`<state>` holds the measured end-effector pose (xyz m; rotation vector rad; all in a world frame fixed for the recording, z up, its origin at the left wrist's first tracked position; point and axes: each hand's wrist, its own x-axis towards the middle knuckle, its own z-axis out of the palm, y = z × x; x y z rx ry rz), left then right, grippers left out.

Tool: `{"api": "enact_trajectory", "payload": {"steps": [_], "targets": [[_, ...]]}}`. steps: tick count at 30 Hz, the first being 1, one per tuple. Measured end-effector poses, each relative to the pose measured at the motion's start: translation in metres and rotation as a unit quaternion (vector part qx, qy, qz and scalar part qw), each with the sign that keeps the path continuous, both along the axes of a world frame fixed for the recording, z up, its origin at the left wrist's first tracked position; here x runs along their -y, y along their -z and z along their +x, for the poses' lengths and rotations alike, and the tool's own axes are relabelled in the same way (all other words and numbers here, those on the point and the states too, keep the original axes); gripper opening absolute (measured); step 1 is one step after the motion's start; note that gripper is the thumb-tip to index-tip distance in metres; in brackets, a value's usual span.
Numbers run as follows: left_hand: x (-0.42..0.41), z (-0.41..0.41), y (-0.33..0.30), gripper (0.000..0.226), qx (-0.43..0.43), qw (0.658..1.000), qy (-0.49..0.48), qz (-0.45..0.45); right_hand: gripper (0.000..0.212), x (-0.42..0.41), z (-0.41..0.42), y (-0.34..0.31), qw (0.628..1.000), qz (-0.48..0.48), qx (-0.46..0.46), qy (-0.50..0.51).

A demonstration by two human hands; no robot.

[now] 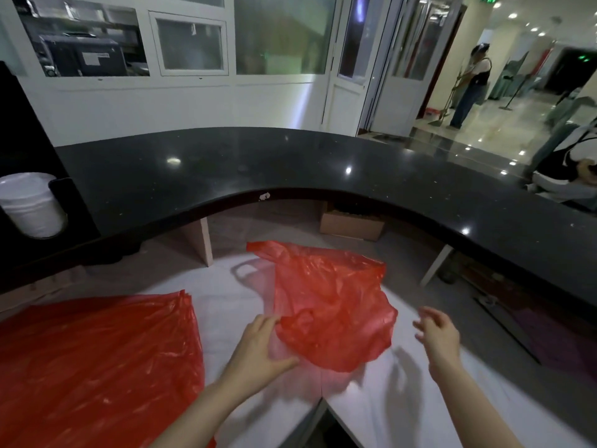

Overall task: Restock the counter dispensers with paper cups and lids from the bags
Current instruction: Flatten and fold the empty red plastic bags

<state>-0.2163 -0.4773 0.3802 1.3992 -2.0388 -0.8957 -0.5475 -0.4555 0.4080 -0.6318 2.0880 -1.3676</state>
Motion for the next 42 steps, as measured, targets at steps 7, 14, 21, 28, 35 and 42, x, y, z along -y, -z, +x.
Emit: {"api": "enact_trajectory", "payload": {"steps": [7, 14, 21, 28, 35, 42], "targets": [[0.012, -0.027, -0.017, 0.065, -0.115, 0.992, -0.012, 0.046, 0.038, -0.034, 0.032, 0.002, 0.943, 0.104, 0.013, -0.317], [0.026, -0.021, -0.016, 0.018, -0.109, 0.99, -0.055, 0.07, 0.035, -0.015, 0.053, -0.014, 0.968, 0.009, -0.047, -0.247], [0.01, -0.007, -0.016, 0.017, -0.206, 0.963, -0.069, 0.158, 0.038, -0.006, 0.057, -0.011, 0.935, 0.081, -0.252, -0.236], [0.008, 0.003, -0.01, 0.021, -0.228, 0.955, -0.066, 0.176, 0.005, 0.005, 0.069, -0.004, 0.928, 0.068, -0.274, -0.242], [0.028, 0.07, -0.007, 0.014, -0.367, 0.881, -0.256, 0.152, 0.011, -0.012, 0.018, 0.0, 0.971, 0.009, -0.22, -0.09], [0.023, 0.114, 0.011, 0.014, -0.296, 0.898, -0.303, 0.121, 0.017, -0.046, -0.002, 0.025, 0.967, -0.006, -0.211, -0.144]]}}
